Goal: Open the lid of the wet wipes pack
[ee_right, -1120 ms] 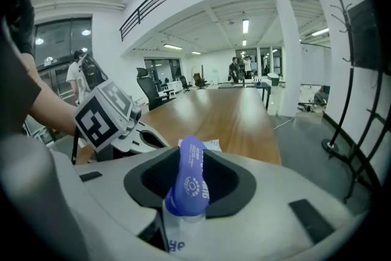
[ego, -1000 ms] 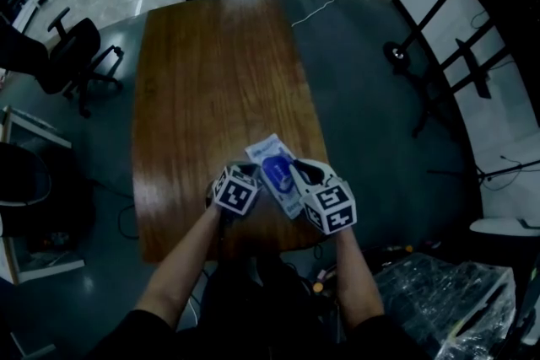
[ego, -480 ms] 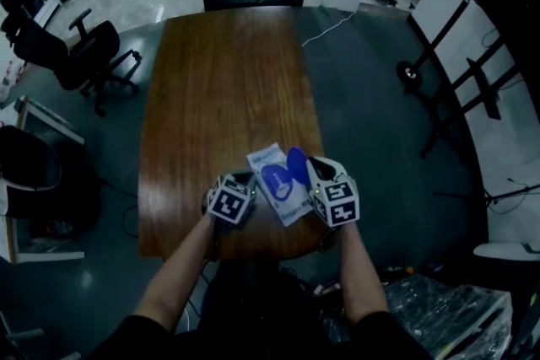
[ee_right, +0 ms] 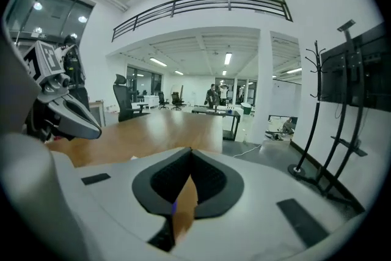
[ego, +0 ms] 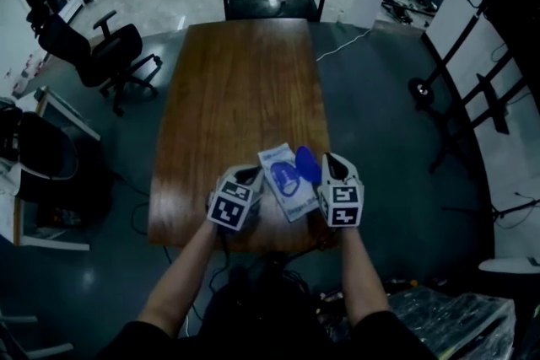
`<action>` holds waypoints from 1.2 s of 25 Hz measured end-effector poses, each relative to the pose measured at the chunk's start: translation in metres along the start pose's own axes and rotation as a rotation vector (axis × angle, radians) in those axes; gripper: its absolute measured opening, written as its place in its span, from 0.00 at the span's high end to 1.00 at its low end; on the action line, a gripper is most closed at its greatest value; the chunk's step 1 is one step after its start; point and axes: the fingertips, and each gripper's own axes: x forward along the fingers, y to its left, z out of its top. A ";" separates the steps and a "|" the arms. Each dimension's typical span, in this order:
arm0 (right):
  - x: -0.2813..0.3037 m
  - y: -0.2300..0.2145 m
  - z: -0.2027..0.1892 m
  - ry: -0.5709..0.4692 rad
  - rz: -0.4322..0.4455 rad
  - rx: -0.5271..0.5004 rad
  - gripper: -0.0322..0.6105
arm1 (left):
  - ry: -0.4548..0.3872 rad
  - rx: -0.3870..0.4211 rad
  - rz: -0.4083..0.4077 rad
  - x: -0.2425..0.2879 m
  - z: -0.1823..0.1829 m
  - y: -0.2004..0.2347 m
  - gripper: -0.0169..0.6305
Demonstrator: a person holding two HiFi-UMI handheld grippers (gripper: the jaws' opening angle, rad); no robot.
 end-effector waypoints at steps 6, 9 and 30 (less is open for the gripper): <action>-0.059 0.042 0.043 -0.135 0.068 0.079 0.94 | -0.164 0.009 -0.050 -0.057 0.035 -0.024 0.97; -0.092 0.069 0.060 -0.184 0.080 0.099 0.94 | -0.227 0.012 -0.083 -0.090 0.041 -0.035 0.97; -0.243 0.200 0.126 -0.369 0.135 0.106 0.94 | -0.472 0.072 -0.204 -0.253 0.051 -0.085 0.97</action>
